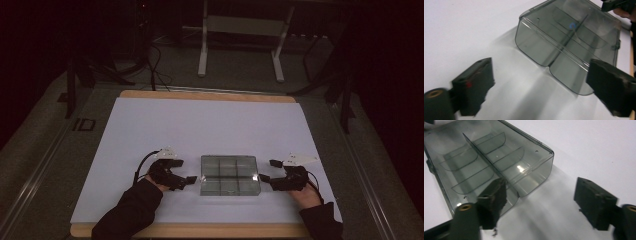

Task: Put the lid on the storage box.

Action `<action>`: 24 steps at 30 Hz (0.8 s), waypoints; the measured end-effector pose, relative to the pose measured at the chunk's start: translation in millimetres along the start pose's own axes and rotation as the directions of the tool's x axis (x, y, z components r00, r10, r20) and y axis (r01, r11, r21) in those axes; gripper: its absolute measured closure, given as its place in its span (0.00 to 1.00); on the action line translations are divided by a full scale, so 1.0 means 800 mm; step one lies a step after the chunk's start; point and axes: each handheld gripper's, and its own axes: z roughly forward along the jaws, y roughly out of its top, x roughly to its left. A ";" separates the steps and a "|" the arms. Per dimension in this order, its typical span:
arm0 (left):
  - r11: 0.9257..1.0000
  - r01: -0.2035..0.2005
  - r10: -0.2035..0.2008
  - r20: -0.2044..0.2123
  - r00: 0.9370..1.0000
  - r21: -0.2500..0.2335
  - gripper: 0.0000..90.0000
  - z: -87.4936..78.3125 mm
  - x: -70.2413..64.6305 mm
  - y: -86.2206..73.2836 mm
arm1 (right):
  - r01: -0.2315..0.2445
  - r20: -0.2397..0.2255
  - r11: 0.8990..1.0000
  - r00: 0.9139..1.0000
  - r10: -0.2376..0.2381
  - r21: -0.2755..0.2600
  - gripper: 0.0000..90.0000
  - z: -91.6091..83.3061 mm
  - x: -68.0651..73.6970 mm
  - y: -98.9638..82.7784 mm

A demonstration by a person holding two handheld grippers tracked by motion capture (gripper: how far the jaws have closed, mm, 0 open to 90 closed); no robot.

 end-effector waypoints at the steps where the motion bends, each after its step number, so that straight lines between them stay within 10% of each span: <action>1: 1.000 -0.008 0.008 -0.002 1.000 0.000 0.05 0.000 0.000 -0.001 | -0.014 0.004 1.000 1.000 0.014 -0.012 0.25 -0.001 0.000 0.000; 24: 1.000 -0.029 0.029 -0.032 0.999 0.011 0.04 -0.020 0.001 -0.030 | -0.005 0.078 0.999 0.997 0.002 0.045 0.18 -0.010 -0.003 -0.031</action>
